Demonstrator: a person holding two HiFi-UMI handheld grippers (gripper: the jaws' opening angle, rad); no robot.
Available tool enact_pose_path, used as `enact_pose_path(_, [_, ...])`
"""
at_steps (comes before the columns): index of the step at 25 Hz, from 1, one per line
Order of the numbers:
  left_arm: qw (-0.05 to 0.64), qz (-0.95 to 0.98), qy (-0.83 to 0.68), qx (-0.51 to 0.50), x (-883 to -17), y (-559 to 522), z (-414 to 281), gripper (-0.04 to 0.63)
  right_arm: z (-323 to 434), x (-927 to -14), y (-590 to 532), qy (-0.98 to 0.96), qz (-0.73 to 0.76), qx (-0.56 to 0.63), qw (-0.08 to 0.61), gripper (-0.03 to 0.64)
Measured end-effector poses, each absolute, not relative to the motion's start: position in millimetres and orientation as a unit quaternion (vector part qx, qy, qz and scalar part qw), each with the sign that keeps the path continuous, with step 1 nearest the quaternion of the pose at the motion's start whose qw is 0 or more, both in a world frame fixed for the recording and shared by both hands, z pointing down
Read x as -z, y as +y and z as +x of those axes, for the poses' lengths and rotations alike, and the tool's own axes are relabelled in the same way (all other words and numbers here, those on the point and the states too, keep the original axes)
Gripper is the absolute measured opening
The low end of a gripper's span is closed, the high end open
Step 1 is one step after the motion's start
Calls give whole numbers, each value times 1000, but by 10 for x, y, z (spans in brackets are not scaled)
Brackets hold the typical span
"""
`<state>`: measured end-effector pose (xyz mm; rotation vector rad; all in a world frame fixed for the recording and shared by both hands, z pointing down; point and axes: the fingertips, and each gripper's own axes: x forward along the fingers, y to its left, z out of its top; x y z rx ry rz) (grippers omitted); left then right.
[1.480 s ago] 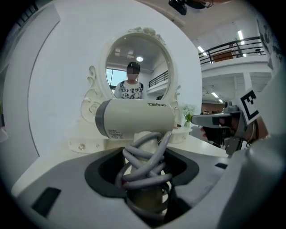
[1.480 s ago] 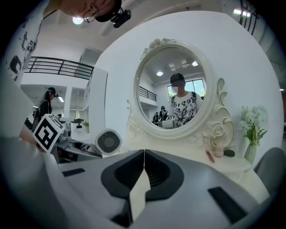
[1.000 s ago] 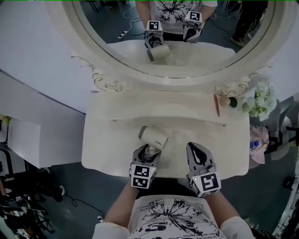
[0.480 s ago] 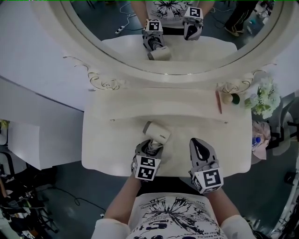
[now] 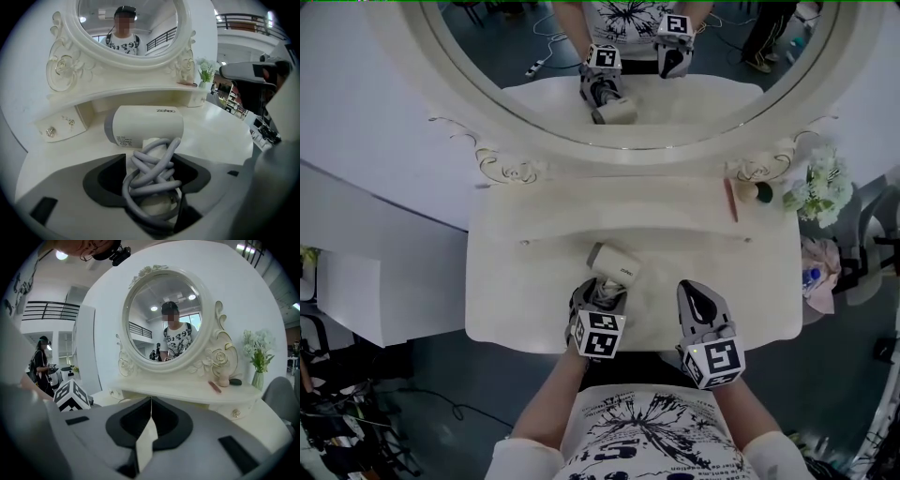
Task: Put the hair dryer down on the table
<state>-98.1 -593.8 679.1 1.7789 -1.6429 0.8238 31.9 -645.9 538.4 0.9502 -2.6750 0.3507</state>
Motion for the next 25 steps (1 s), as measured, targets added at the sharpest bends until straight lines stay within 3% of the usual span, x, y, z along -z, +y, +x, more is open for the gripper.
enact_pose_path(11, [130,698,-657,-254,-5909,-5857,-899,284,392,-5213,-6238,-933,320,-102,132,19])
enact_pose_path(13, [88,696,-671,-240,-5640,-5852,-897,193,411,-5161,-6194,-935,317,-95,129,20])
enact_pose_path(18, [42,689,-699,-187,-5066,-5814,-847,49,487,-4981,-6096,-939,315,-78,112,20])
enact_pose_path(25, [16,712,-695,-95,-4345,-5649,-748,21,584,-4584,-6013,-947,312,-47,65,18])
